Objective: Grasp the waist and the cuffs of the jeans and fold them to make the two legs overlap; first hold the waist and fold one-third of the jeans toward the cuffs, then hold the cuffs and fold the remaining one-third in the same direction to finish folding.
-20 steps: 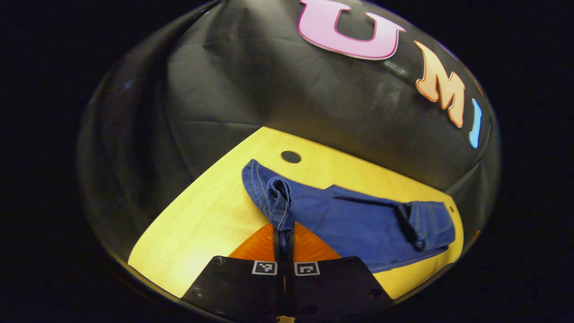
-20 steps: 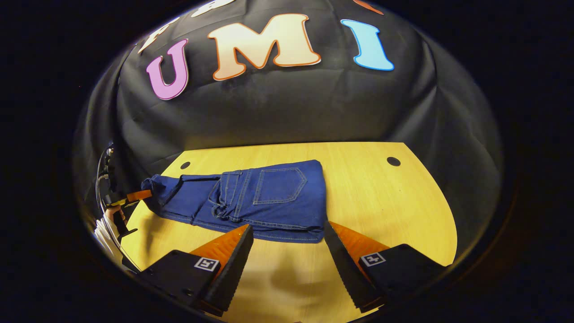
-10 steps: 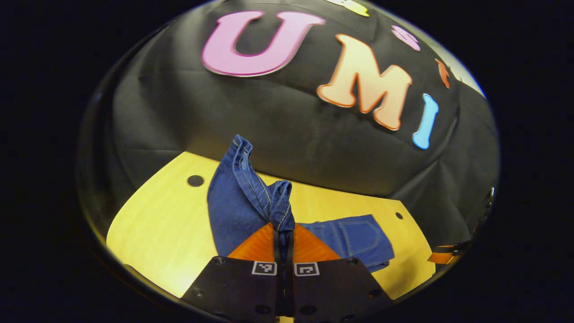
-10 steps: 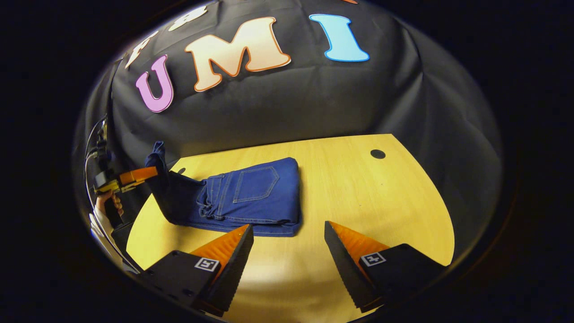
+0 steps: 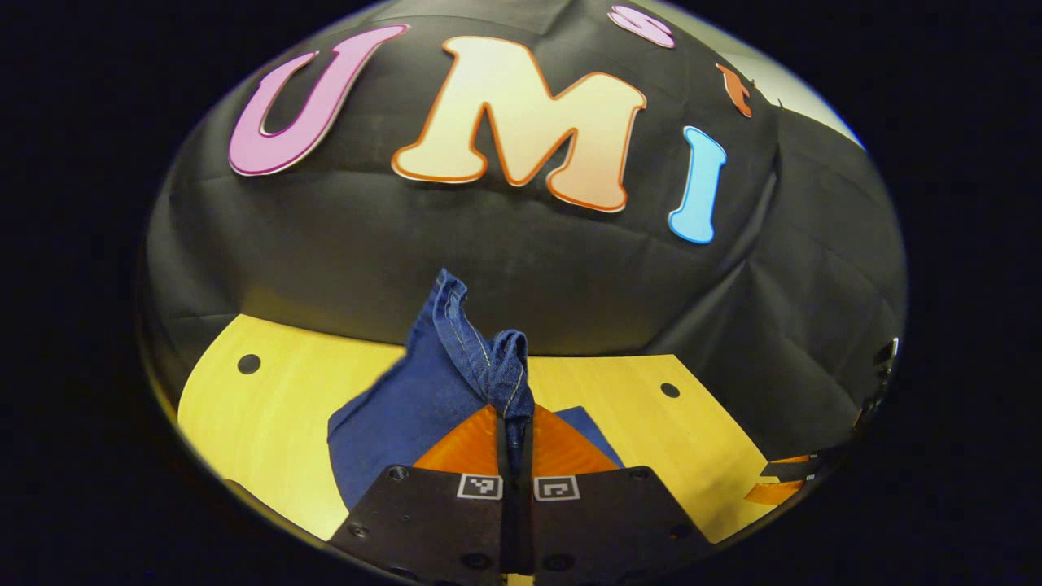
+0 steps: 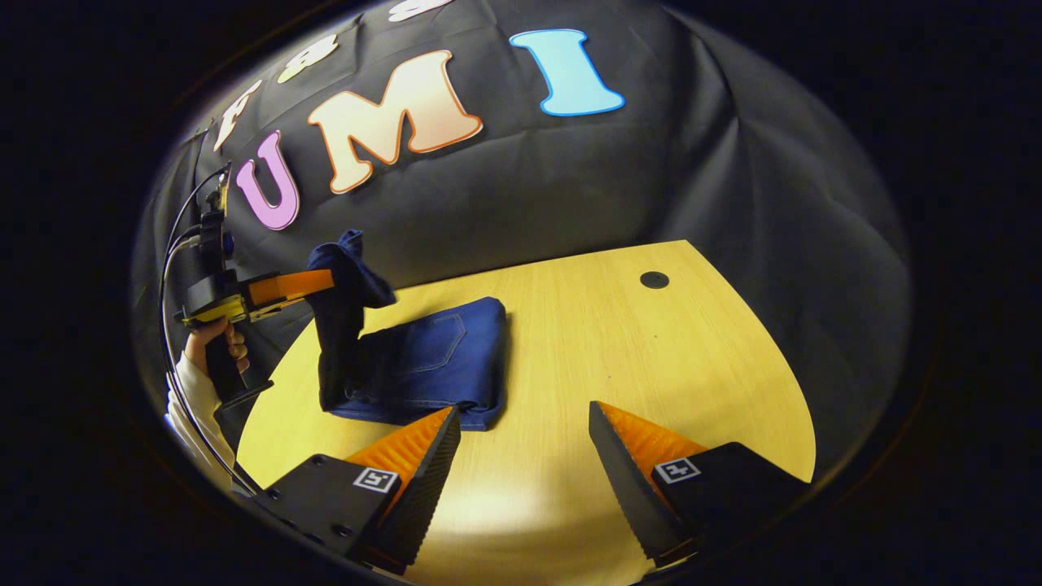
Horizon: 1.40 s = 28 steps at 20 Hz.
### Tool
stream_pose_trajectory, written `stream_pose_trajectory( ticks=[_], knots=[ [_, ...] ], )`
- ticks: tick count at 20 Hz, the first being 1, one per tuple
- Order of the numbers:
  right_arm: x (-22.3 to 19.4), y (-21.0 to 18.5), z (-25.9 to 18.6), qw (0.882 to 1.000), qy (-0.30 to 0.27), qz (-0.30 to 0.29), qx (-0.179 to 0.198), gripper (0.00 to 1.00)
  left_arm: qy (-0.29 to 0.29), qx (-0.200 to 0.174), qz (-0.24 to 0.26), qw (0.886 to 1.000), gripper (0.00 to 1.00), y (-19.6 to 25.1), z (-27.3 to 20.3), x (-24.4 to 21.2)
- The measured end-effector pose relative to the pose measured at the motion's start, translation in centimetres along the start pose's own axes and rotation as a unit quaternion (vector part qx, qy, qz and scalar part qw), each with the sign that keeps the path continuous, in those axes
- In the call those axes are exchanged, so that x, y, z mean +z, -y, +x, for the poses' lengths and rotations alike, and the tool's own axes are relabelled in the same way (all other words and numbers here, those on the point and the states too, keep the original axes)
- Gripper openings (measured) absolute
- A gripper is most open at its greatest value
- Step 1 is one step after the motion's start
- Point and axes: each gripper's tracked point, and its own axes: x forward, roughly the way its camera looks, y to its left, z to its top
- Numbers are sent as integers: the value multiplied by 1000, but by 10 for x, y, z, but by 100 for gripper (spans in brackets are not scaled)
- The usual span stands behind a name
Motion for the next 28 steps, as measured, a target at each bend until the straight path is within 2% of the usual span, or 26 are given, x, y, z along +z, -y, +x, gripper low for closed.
stream_pose_trajectory(
  ticks=[5,9,11,12,15,16,17,18,21,22,23,24,25,28],
  knots=[
    [0,25,-6,1000,2,15,-1,98,-67,8,39,997,0,38,23,-73],
    [-8,36,-11,1000,-6,7,1,98,-134,39,107,985,0,45,28,-142],
    [-10,38,-12,1000,-9,5,4,98,-154,27,126,980,7,58,28,-162],
    [-10,39,-12,1000,-7,2,1,98,-157,14,117,980,26,71,27,-167],
    [-20,47,-19,1000,-7,6,-6,98,-137,-16,66,988,72,107,11,-160],
    [-20,45,-21,1000,-7,8,-6,94,-126,-19,59,990,87,107,3,-152],
    [-20,41,-22,1000,-5,8,-7,94,-114,-18,57,992,86,106,-5,-144],
    [-18,36,-24,1000,-3,6,-8,98,-107,-14,57,993,86,104,-16,-139],
    [-13,12,-33,1000,10,9,-2,98,-90,2,51,995,87,88,-62,-124],
    [-10,-1,-37,1000,18,18,8,98,-83,9,48,995,88,78,-79,-118],
    [-6,-17,-41,999,25,25,20,94,-72,17,45,996,88,67,-95,-113],
    [-4,-30,-44,999,32,29,30,94,-64,23,45,997,89,57,-111,-110],
    [-3,-41,-47,998,38,31,36,98,-56,32,49,997,87,46,-125,-106],
    [-2,-63,-57,998,54,24,37,98,-46,60,67,995,88,11,-158,-104]
  ],
)
